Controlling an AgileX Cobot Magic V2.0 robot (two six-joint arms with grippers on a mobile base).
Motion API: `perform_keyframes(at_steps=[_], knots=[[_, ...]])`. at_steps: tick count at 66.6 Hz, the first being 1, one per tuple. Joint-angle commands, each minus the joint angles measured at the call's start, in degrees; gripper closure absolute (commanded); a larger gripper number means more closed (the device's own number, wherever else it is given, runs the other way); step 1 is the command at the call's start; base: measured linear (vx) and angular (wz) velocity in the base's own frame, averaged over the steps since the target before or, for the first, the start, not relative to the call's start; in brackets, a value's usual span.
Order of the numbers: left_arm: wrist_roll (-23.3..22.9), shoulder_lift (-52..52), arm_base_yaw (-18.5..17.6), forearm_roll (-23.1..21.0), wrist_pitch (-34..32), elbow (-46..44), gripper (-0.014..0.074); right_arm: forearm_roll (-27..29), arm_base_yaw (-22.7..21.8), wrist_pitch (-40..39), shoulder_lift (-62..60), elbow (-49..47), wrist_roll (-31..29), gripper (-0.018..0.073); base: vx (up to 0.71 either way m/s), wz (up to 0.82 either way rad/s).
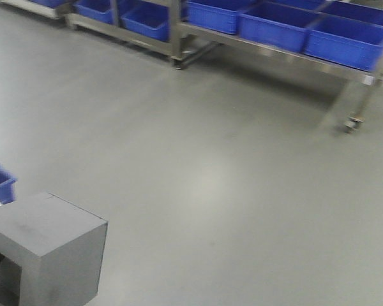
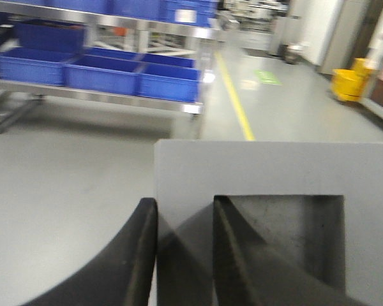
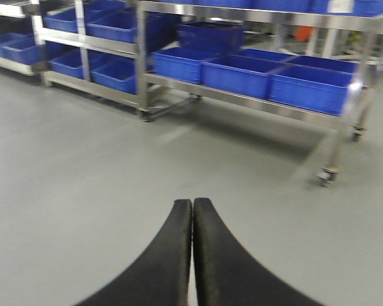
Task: Sort gray base to blue bin
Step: 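Drive the base away from the table holding the block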
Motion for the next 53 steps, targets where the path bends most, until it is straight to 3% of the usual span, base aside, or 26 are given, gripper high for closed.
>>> perform_keyframes(at_steps=[1, 35, 53], knots=[[-0.29, 0.51, -0.32, -0.51, -6.41, -1.73, 0.0604, -0.49, -0.03, -4.54, -0.43, 0.32, -0.69, 0.0564, -0.03, -0.75], [-0.29, 0.51, -0.32, -0.51, -6.41, -1.73, 0.0604, -0.49, -0.09, -4.54, -0.43, 0.32, -0.69, 0.0564, 0.01, -0.8], [-0.29, 0.51, -0.32, -0.51, -6.41, -1.73, 0.0604, -0.49, -0.09, -4.54, -0.43, 0.32, -0.69, 0.0564, 0.1, -0.47]])
